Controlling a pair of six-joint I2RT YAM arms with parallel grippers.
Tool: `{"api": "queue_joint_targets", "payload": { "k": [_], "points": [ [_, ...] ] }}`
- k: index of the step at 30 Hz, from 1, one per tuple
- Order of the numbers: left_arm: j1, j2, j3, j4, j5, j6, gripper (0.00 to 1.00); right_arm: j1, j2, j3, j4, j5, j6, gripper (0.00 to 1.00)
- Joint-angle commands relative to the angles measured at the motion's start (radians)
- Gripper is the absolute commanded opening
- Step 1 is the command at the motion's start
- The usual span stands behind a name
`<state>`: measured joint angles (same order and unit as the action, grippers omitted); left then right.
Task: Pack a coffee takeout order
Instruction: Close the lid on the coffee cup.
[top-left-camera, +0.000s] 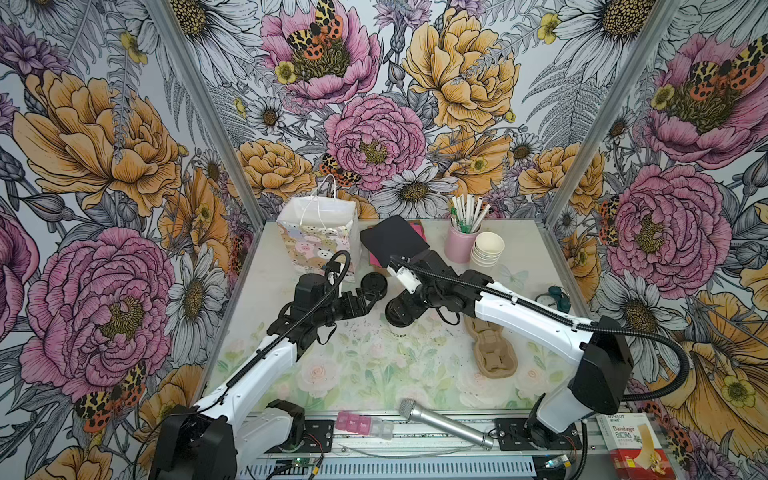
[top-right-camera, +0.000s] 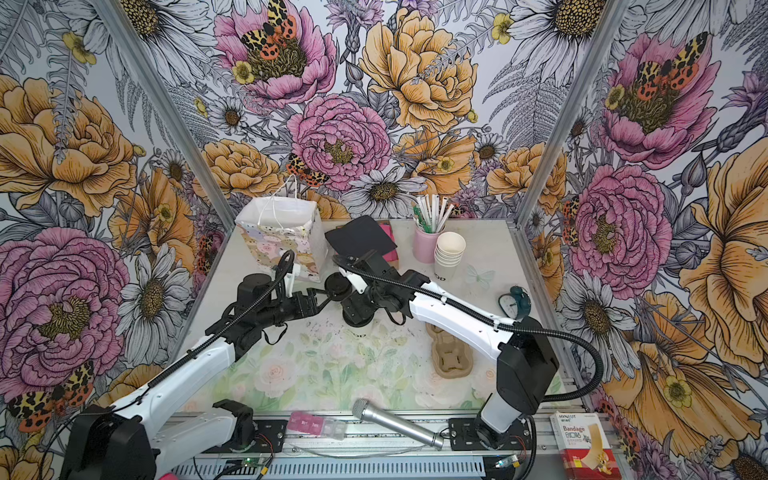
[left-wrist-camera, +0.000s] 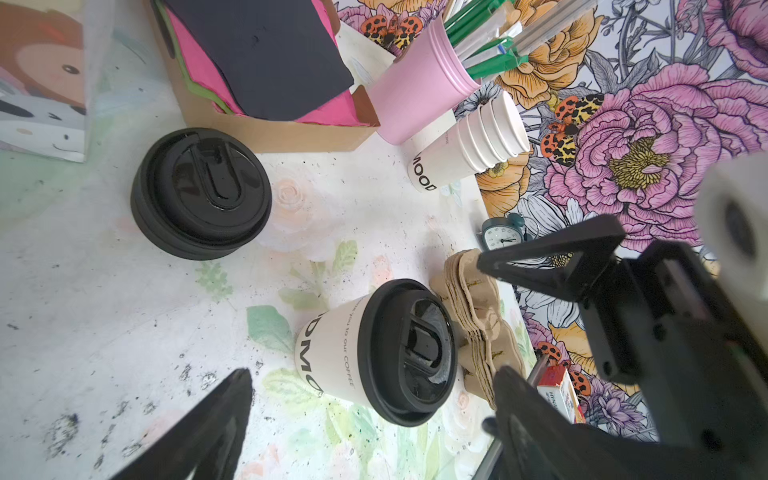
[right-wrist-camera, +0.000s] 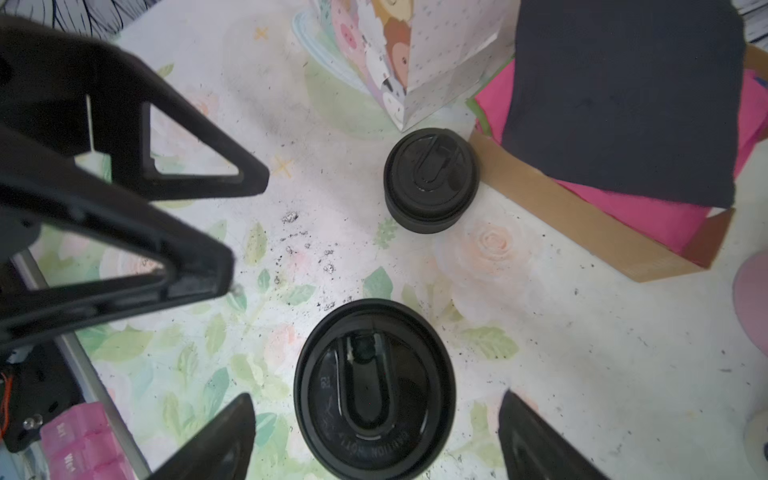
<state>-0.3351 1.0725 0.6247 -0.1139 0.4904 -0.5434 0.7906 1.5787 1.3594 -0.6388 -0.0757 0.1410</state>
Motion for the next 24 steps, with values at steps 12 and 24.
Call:
{"api": "queue_joint_targets", "payload": {
  "k": [12,24],
  "points": [
    [-0.082,0.152,0.094,0.030,0.062,0.010,0.84,-0.103,-0.075,-0.164,0.116,-0.120,0.313,0.73],
    [-0.102,0.244,0.133,0.034,0.059,0.000,0.72,-0.113,-0.033,-0.241,0.216,-0.176,0.386,0.61]
  ]
}}
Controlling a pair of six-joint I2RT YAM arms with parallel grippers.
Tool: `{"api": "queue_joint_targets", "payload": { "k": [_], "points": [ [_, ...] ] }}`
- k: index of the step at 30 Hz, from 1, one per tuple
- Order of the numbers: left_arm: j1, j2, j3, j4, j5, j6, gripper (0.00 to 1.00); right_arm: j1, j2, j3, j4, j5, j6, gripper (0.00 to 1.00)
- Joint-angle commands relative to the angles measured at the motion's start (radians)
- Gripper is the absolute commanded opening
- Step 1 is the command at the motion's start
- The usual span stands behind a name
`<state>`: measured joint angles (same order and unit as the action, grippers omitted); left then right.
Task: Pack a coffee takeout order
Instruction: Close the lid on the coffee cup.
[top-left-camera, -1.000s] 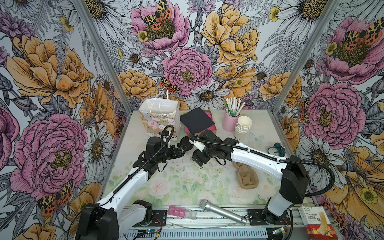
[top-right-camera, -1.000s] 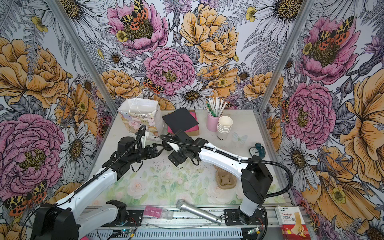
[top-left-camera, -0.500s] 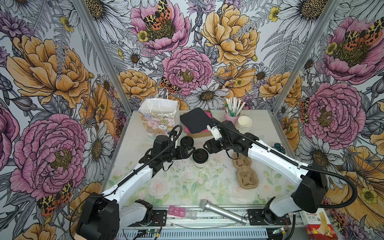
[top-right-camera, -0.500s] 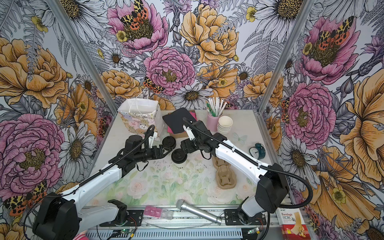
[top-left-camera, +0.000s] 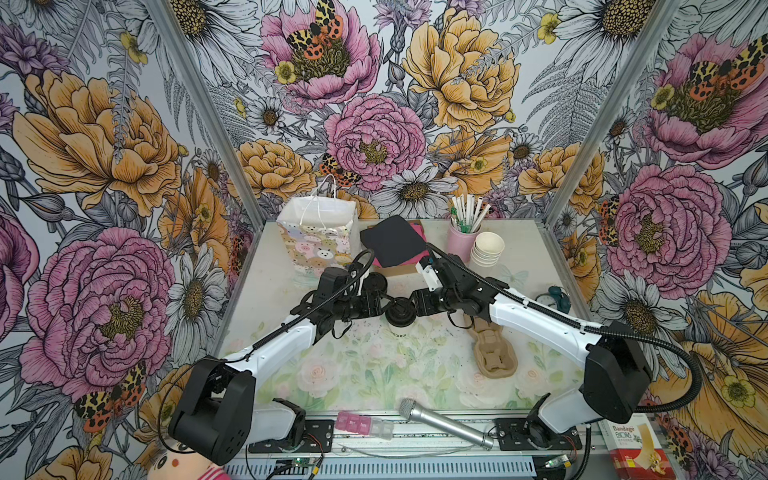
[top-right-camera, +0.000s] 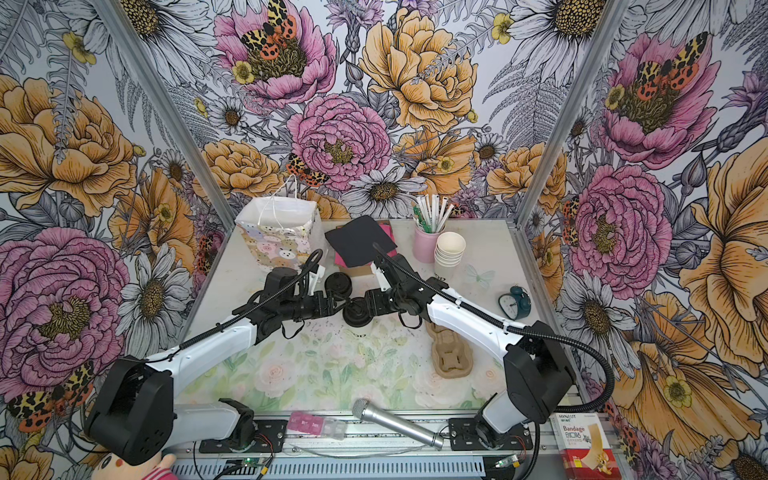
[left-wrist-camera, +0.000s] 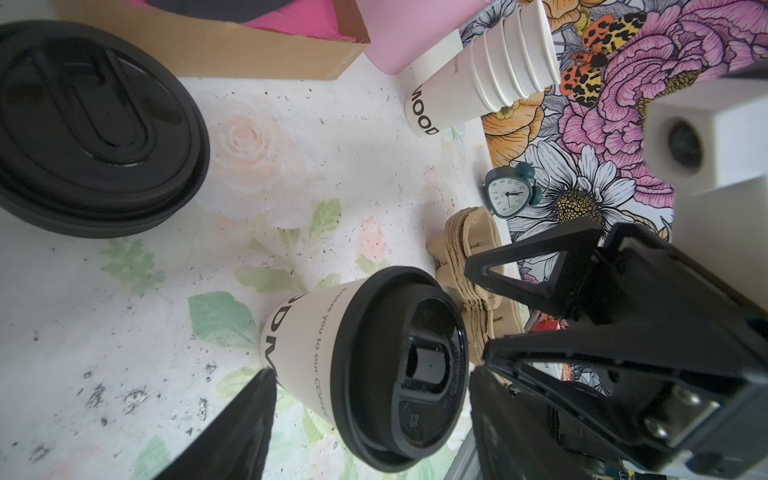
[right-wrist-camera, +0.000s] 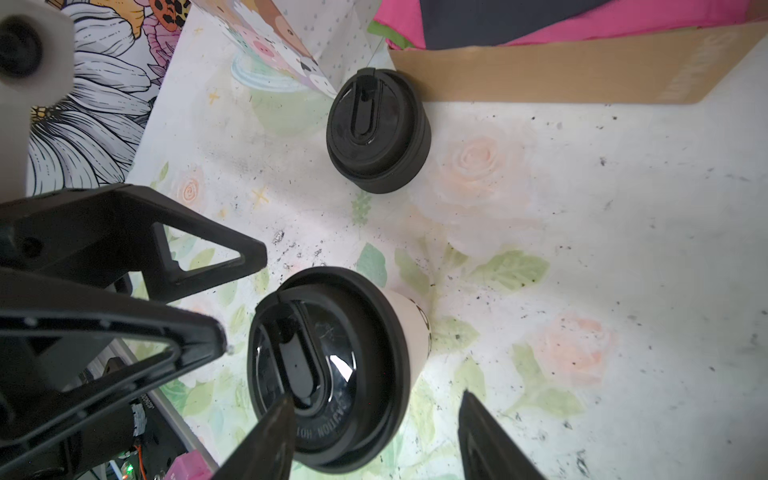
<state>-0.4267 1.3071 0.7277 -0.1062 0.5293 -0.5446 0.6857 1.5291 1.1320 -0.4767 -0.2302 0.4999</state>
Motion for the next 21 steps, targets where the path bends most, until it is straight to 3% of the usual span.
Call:
{"api": "queue_joint_targets", "payload": {
  "k": [1,16,21],
  "points": [
    [-0.012,0.016,0.032,0.027,0.021,0.002,0.71,-0.008,0.020,-0.017,0.055,-0.021,0.029,0.59],
    [-0.024,0.091,0.025,0.043,-0.002,-0.009,0.58,-0.008,0.033,-0.078,0.088,-0.011,0.044,0.48],
    [-0.025,0.104,0.016,0.044,-0.010,-0.015,0.50,-0.008,0.034,-0.102,0.098,-0.017,0.052,0.46]
  ]
}}
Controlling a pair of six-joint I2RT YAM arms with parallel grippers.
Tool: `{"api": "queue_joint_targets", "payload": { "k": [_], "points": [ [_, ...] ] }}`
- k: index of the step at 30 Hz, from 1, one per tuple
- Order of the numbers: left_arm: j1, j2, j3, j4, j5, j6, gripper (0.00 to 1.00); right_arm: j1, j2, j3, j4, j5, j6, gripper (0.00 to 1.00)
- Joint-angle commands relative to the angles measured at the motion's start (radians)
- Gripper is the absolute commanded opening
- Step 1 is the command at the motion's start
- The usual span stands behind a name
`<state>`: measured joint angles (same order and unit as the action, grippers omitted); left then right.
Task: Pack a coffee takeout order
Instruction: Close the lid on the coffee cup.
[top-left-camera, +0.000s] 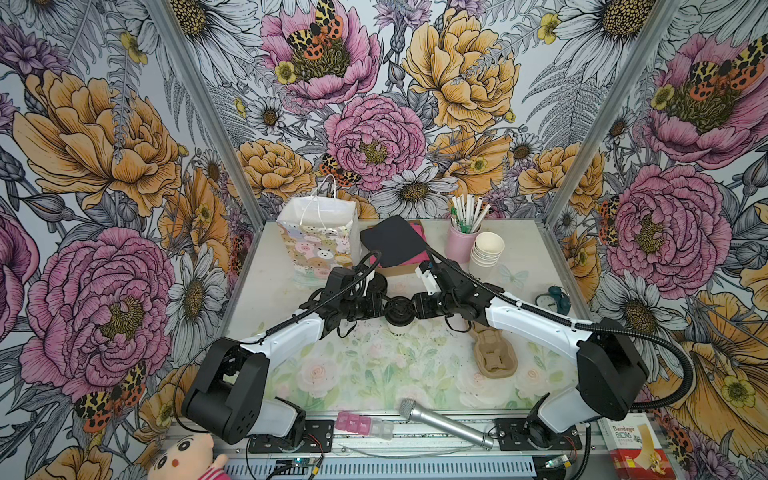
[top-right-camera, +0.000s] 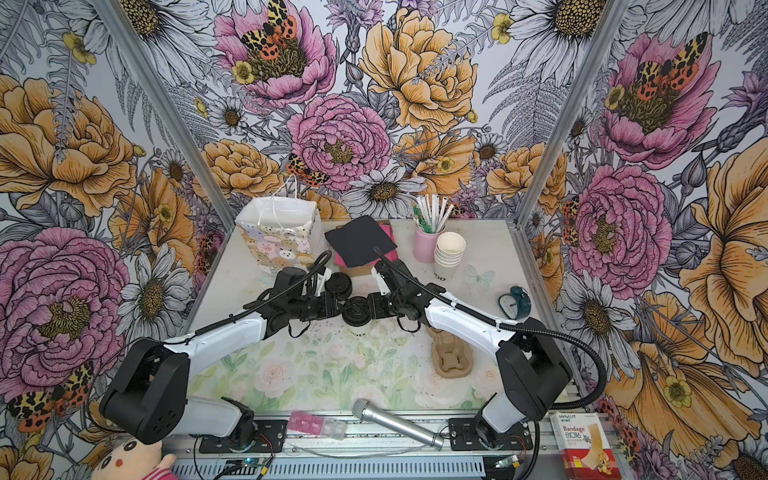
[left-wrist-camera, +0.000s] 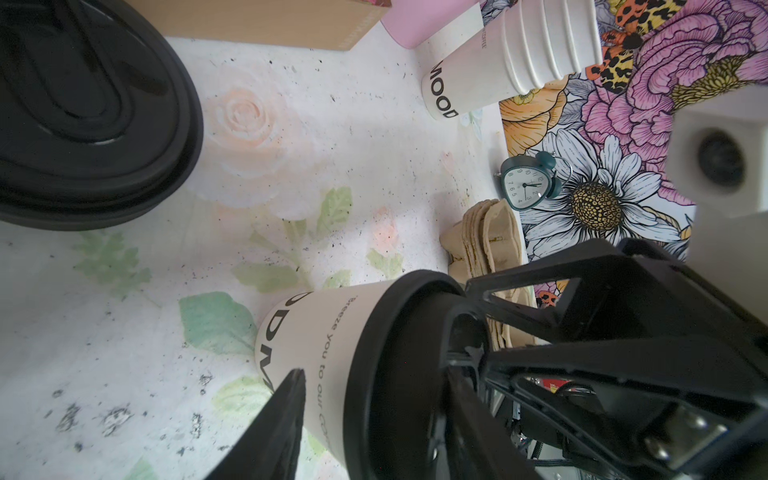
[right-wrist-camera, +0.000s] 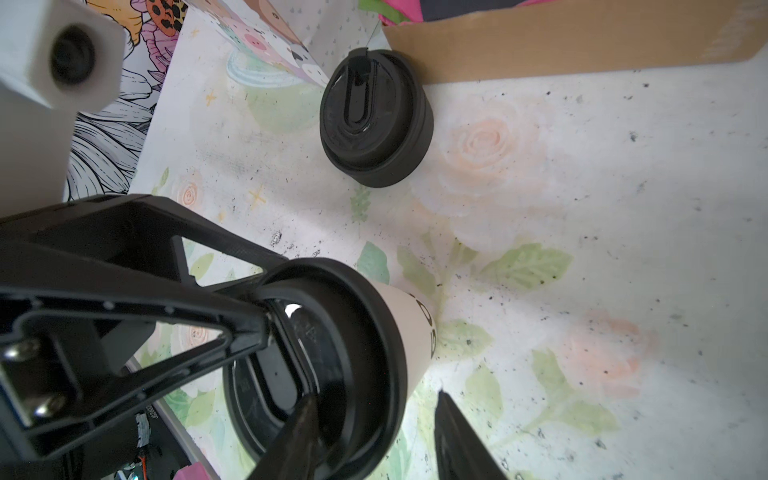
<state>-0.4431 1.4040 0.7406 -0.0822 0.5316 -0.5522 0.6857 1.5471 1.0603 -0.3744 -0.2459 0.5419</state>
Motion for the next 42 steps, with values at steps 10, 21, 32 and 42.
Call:
{"api": "queue_joint_targets", "payload": {
  "k": [10,21,32,42],
  "points": [
    [-0.007,0.025,-0.036,0.020,-0.044,-0.034,0.43,-0.008,0.017,-0.063,0.009,0.002,0.019,0.45],
    [-0.009,0.039,-0.055,-0.002,-0.062,-0.038,0.35,-0.008,0.039,-0.062,0.025,-0.008,0.044,0.44],
    [-0.045,0.055,0.000,-0.081,-0.103,0.002,0.33,-0.008,-0.001,-0.047,0.052,0.000,0.032,0.44],
    [-0.060,0.053,0.029,-0.135,-0.133,0.031,0.33,-0.018,-0.045,0.024,0.050,0.039,-0.010,0.58]
  ]
}}
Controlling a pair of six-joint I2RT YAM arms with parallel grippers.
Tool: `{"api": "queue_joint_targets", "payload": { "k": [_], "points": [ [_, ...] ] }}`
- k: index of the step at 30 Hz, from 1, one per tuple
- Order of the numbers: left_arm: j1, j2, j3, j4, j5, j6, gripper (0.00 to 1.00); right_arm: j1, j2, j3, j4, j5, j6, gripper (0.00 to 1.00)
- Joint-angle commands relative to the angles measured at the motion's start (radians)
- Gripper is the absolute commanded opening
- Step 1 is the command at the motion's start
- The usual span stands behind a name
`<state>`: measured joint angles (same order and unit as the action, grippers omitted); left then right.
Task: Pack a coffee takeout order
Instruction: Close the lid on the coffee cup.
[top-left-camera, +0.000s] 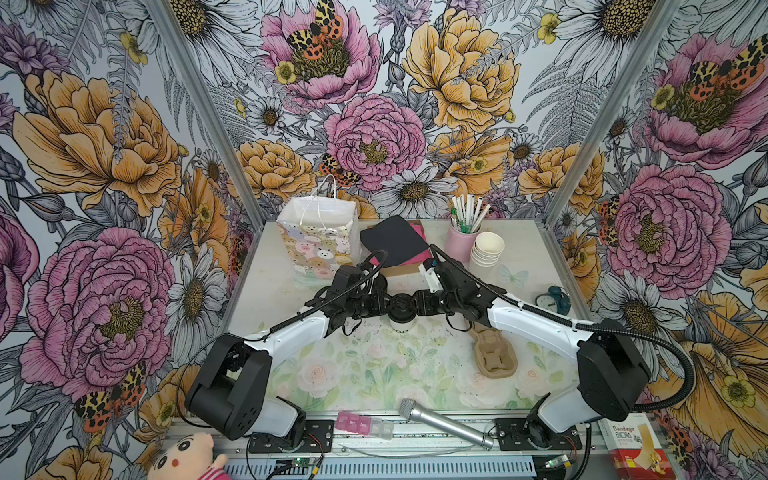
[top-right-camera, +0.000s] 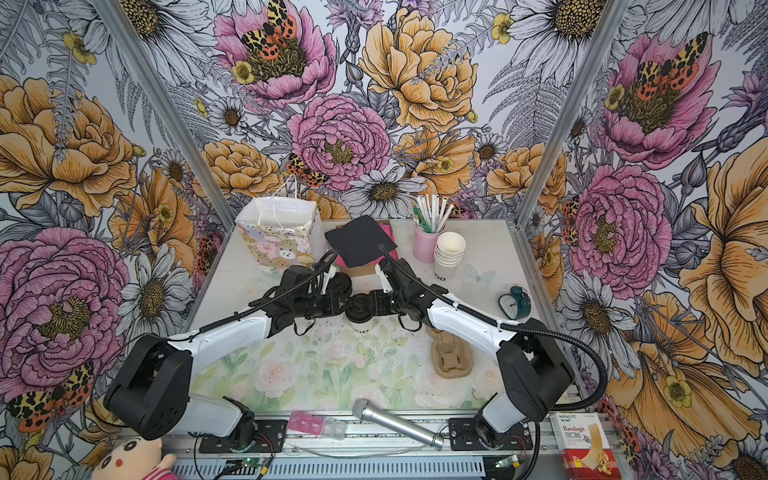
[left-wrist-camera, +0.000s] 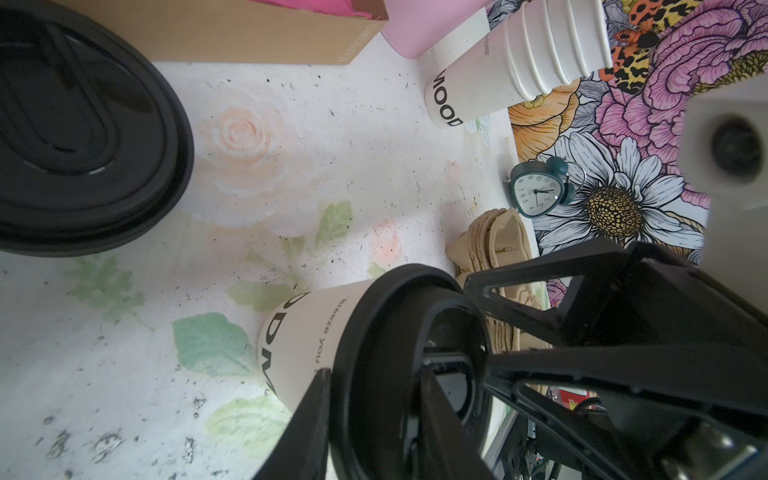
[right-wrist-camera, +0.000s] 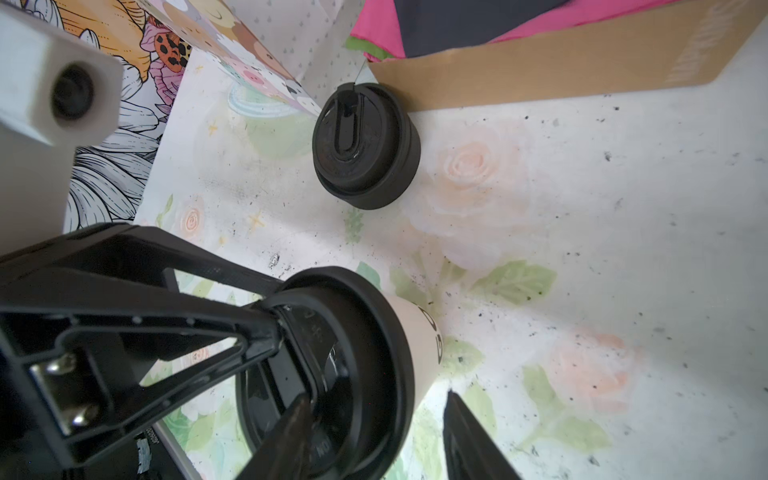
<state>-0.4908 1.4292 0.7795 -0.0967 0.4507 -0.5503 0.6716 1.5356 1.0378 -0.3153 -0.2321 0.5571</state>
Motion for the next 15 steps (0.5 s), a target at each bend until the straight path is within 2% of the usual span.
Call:
{"api": "queue_joint_targets", "payload": {
  "k": [1,8,15],
  "points": [
    [-0.012,0.028,-0.008,-0.122,-0.052,0.030,0.33,-0.006,-0.034,0.049,-0.010,0.026,-0.027,0.59],
    [-0.013,0.024,0.002,-0.135,-0.057,0.038,0.33,-0.026,0.002,0.066,-0.008,0.029,-0.042,0.62],
    [-0.013,0.027,0.006,-0.141,-0.058,0.046,0.33,-0.029,0.060,0.097,-0.009,-0.016,-0.048,0.57]
  ]
}}
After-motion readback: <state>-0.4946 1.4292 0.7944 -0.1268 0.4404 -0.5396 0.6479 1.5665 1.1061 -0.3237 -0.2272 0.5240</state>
